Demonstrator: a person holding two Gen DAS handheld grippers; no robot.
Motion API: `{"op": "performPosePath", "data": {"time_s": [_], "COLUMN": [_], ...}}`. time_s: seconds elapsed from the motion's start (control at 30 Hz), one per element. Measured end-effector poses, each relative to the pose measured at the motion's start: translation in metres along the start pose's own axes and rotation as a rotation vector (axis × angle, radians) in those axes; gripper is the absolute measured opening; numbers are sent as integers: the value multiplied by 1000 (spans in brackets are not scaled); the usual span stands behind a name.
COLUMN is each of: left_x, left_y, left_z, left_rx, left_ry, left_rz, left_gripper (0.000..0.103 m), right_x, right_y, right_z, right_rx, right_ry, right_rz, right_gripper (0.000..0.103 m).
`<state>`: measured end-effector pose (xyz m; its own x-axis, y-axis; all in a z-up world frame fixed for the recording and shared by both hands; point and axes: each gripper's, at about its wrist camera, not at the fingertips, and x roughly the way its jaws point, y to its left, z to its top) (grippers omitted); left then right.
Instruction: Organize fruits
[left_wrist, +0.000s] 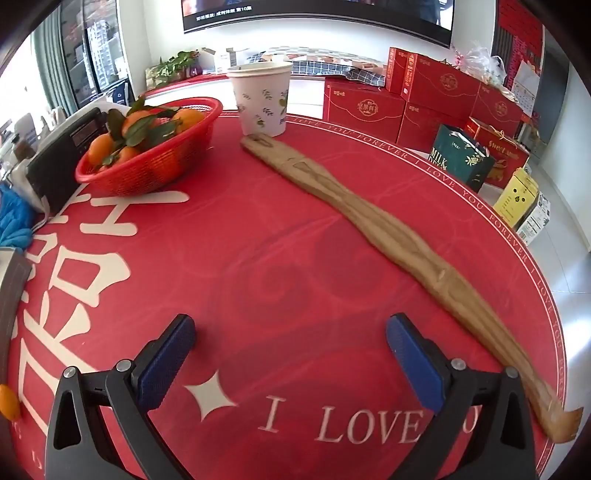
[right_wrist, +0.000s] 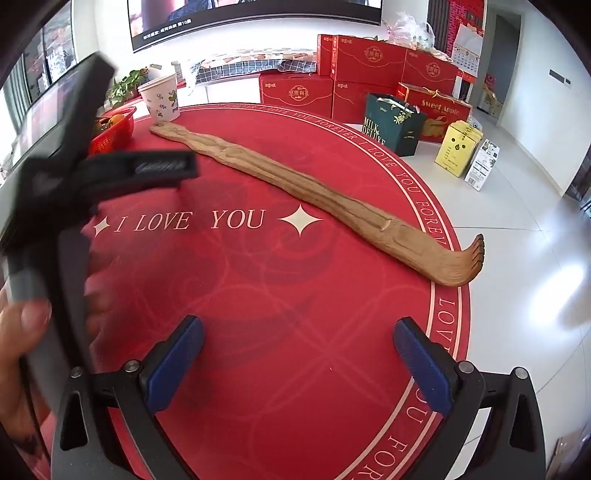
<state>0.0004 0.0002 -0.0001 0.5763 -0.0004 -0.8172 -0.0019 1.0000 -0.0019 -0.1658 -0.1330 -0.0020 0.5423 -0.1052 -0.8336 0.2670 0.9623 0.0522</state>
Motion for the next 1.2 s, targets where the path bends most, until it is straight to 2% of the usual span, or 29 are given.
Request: {"op": "performPosePath", "data": {"time_s": [0.67, 1.2], "left_x": [0, 0], "left_y": [1, 1], "left_z": [0, 0], "left_rx": [-1, -1], "left_ry": [0, 0], "left_rz": [-1, -1], "left_gripper": [103, 103], "right_x": [2, 1], "right_y": [7, 13], "right_z": [3, 0], "right_rx": [53, 27], "right_ry": [11, 22], "right_rz": [-39, -17], "right_gripper": [103, 103]}}
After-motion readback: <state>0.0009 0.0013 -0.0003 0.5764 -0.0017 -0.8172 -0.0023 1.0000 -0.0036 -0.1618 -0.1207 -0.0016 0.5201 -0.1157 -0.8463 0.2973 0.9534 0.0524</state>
